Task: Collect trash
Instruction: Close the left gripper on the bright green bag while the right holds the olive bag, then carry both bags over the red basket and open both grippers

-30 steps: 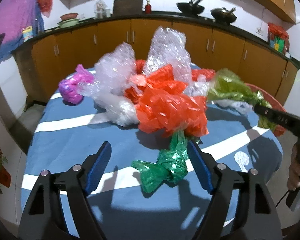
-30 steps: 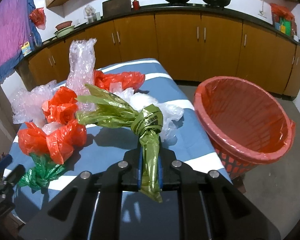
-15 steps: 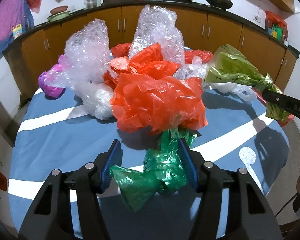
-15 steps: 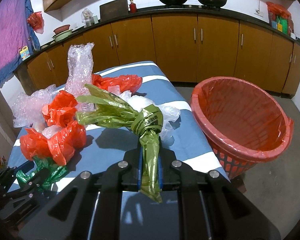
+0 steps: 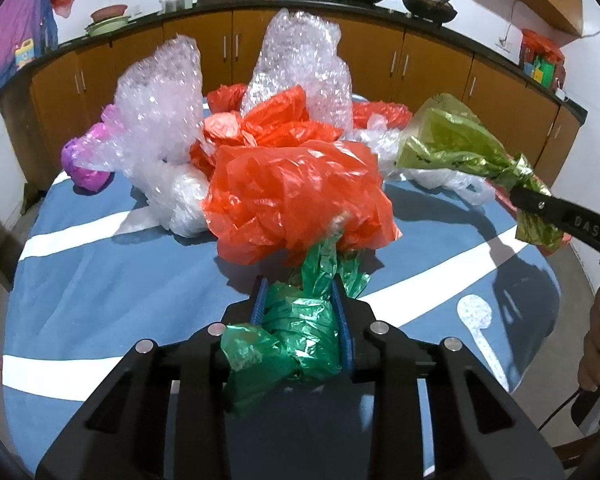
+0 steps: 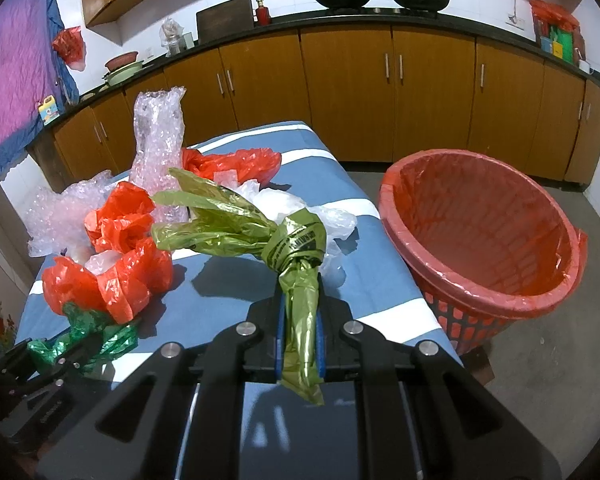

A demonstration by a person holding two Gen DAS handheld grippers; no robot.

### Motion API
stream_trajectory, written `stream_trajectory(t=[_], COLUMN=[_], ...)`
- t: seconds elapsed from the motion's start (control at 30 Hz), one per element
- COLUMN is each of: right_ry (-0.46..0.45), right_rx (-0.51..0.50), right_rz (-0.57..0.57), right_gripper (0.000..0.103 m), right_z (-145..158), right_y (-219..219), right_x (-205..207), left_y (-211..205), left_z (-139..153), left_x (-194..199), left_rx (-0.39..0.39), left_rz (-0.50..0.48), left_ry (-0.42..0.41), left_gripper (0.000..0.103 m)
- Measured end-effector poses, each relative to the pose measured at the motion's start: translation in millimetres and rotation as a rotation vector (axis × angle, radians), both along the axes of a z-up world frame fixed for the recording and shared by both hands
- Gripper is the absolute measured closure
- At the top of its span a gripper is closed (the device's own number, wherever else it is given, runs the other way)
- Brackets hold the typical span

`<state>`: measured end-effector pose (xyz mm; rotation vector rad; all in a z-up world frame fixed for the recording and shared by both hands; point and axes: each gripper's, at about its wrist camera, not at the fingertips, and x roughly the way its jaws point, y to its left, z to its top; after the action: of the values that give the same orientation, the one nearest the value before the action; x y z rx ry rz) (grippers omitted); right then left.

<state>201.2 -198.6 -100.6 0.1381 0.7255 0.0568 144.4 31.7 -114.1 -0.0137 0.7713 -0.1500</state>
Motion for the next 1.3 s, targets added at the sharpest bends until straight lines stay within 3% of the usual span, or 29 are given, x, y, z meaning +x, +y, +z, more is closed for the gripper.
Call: stream_trajectory(t=[0.73, 1.0, 1.3], right_ry=[-0.062, -0.091, -0.090], right_rx=[0.044, 0.049, 0.006], right_rz=[0.000, -0.084, -0.284], right_gripper=[0.090, 0.090, 0.090], right_z=[23, 33, 36], right_y=[-15, -55, -137], right_x=[-28, -28, -20], left_y=[8, -36, -116], left_z=[81, 98, 95], left_x=[-27, 2, 55], left_rx=[-0.093, -0.108, -0.146], left_rz=[0.017, -0.038, -0.127], left_ry=[-0.196, -0.225, -0.209], left_gripper=[0.072, 0.072, 0.072])
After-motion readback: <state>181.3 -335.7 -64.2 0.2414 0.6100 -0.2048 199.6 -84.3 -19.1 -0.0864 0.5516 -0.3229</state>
